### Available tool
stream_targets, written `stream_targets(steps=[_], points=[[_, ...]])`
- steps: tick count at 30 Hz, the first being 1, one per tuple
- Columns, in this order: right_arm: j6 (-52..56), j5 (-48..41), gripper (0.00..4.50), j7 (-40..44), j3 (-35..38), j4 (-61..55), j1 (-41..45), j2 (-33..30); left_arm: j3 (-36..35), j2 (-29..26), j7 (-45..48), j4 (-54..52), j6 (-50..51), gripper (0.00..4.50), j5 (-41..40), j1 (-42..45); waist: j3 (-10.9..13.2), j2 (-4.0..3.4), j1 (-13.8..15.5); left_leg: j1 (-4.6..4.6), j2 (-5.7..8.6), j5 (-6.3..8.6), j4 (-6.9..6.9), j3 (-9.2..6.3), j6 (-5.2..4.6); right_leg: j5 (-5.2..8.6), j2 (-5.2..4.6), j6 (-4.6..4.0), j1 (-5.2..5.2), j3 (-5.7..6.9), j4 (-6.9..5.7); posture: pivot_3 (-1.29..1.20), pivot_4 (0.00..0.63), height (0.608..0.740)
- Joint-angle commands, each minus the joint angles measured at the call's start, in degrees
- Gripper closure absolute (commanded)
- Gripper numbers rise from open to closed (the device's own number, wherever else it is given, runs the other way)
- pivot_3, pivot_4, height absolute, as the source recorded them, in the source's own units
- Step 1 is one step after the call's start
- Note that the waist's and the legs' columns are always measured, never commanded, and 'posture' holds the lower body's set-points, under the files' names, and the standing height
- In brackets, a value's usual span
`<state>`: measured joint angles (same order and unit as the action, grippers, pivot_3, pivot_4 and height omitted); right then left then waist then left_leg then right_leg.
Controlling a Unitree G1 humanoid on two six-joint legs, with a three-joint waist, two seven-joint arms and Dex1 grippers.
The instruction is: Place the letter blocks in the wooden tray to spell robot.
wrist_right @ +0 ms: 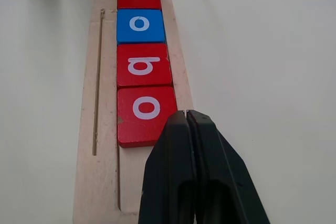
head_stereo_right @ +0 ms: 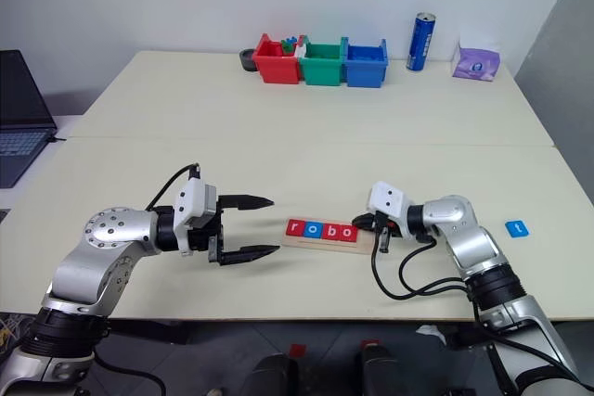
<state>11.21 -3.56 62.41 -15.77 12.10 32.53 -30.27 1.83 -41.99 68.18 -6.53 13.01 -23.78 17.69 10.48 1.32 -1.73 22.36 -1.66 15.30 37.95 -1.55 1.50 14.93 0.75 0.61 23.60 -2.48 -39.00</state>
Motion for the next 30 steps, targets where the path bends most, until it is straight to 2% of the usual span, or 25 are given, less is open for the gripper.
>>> stream_targets(steps=[1,2,5,7,9,11,14,17,19,24,30], points=[[2.9,-2.5,4.43,-0.7,3.7,-3.9,1.1,-1.0,-0.7,-0.3,0.2,-1.8,-0.7,0.0,-0.2,0.7,0.0,0.0,0.0,0.0,0.0,0.0,0.0,0.0,0.0,0.0,0.0,0.0,0.0,0.0,0.0,0.0,0.15,0.74],[4.0,-3.0,4.43,-0.9,4.5,-4.9,1.0,-1.5,-0.7,-0.2,0.1,-2.0,-0.7,0.0,-0.2,0.6,0.0,0.0,0.0,0.01,0.0,0.0,0.0,0.0,0.0,0.0,0.0,0.0,0.0,0.0,0.0,0.0,0.15,0.74],[16.8,-8.4,4.43,-2.2,9.4,-14.2,-0.9,-3.9,-0.2,0.6,-0.6,-4.8,0.2,0.0,-1.1,0.3,0.0,-0.05,0.1,0.07,-0.01,0.0,0.01,-0.04,0.0,0.0,-0.02,0.0,0.02,0.01,0.01,0.0,0.15,0.74],[25.0,-12.5,4.06,-3.6,13.2,-22.9,-5.1,-6.2,0.4,1.7,-1.7,-7.4,1.6,0.0,-1.9,0.2,0.0,-0.05,0.4,0.12,-0.02,0.0,0.01,-0.09,0.0,0.0,-0.05,0.0,0.04,0.03,0.01,0.0,0.15,0.74],[33.4,-16.2,3.55,-5.7,18.0,-30.2,-10.9,-8.6,1.6,4.6,-4.5,-9.2,2.8,0.0,-1.8,1.2,0.0,-0.04,0.7,0.21,-0.03,0.0,0.01,-0.32,0.0,0.0,-0.15,0.01,0.01,0.04,0.04,0.0,0.15,0.74],[38.0,-16.7,2.81,-9.6,21.9,-33.5,-15.2,-9.6,3.1,7.7,-7.4,-10.0,3.7,0.0,-1.1,2.4,0.0,-0.04,1.1,0.26,0.01,0.01,0.02,-0.4,0.01,0.02,-0.2,0.04,-0.01,0.09,0.05,0.0,0.15,0.74],[40.4,-14.6,1.81,-17.0,26.9,-34.0,-18.9,-9.6,5.7,12.0,-11.3,-10.0,4.6,0.0,0.9,4.2,0.0,-0.04,1.3,0.21,0.13,0.0,0.08,-0.26,0.01,0.01,-0.2,0.09,-0.02,0.06,0.02,0.0,0.15,0.74],[42.3,-12.9,0.72,-28.0,36.1,-33.2,-21.4,-5.7,9.9,19.1,-17.4,-7.1,4.6,0.0,4.3,7.0,0.0,-0.04,1.3,0.07,0.16,-0.01,0.1,-0.07,0.01,0.1,-0.13,0.4,-0.09,-0.01,0.03,0.0,0.15,0.74],[42.3,-11.4,0.02,-31.8,38.0,-33.8,-23.2,-4.9,11.8,22.1,-19.2,-5.6,4.8,0.0,6.0,8.3,0.0,-0.05,1.3,0.03,0.17,-0.01,0.12,-0.02,0.01,0.09,-0.11,0.45,-0.13,-0.06,0.02,0.0,0.15,0.74],[40.1,-7.7,0.02,-40.0,40.3,-31.4,-25.6,-3.9,15.0,26.2,-20.1,-1.0,3.5,0.0,9.0,12.0,0.0,-0.08,0.3,-0.04,0.11,-0.01,0.03,0.04,0.01,0.09,0.0,0.45,-0.12,-0.15,0.03,0.0,0.15,0.74],[38.8,-7.3,0.02,-43.1,42.2,-28.1,-26.2,-4.0,16.3,28.4,-18.6,3.0,3.1,0.0,9.5,15.7,0.0,-0.12,0.0,-0.05,0.12,-0.01,0.03,0.07,0.01,0.1,0.02,0.46,-0.12,-0.18,0.03,0.0,0.15,0.74]])
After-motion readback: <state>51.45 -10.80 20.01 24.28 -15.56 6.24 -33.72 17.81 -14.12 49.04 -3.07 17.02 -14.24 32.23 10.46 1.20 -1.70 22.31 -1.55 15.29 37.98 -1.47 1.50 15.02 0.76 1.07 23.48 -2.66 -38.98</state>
